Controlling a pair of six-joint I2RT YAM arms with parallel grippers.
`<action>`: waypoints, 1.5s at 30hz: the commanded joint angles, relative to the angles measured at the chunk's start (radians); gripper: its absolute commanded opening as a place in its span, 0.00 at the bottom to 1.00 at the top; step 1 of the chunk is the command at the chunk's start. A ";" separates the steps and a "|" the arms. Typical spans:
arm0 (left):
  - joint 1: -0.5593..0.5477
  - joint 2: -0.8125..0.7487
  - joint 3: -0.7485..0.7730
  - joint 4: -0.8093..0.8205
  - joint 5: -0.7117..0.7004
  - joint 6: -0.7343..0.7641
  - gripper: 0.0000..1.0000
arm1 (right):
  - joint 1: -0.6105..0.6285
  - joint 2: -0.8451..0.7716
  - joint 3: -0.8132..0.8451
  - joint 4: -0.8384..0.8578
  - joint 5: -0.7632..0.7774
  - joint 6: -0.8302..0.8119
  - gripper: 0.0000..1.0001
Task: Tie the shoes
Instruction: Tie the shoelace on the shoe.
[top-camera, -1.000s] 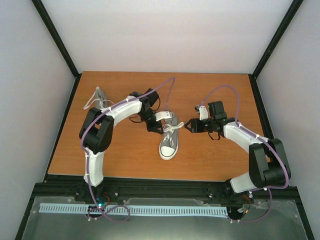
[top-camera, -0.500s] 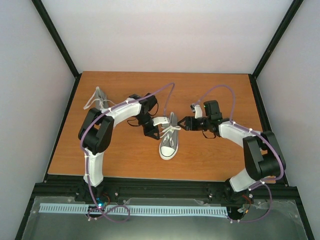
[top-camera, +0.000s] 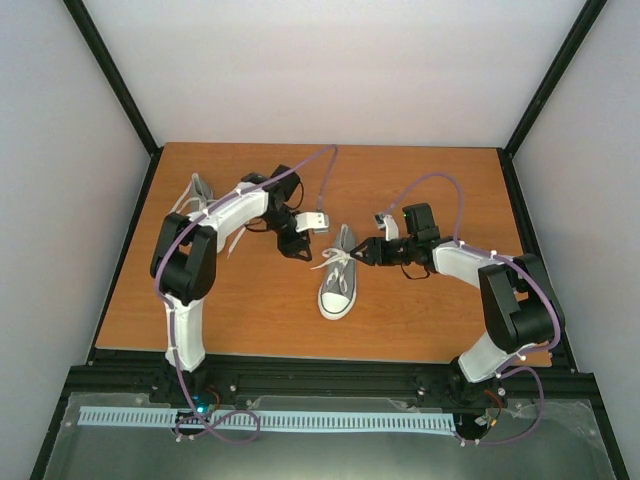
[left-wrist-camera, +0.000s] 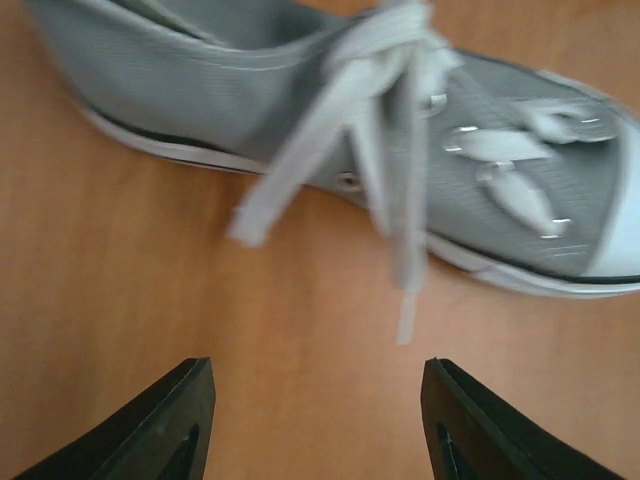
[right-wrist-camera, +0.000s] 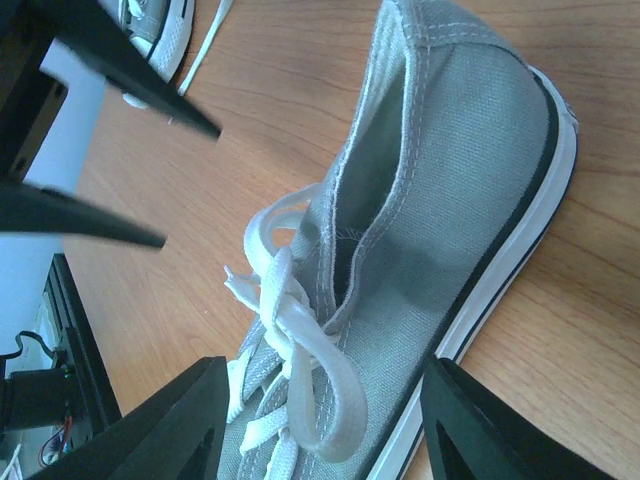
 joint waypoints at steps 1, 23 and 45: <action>0.001 0.031 0.022 0.199 -0.078 0.074 0.61 | 0.004 0.009 0.012 0.017 -0.031 -0.008 0.53; -0.057 0.184 0.051 0.230 -0.057 0.268 0.42 | 0.014 0.011 0.009 -0.039 0.000 -0.023 0.12; -0.012 0.233 0.145 0.285 -0.210 0.165 0.01 | 0.052 -0.009 -0.065 -0.124 0.019 -0.083 0.03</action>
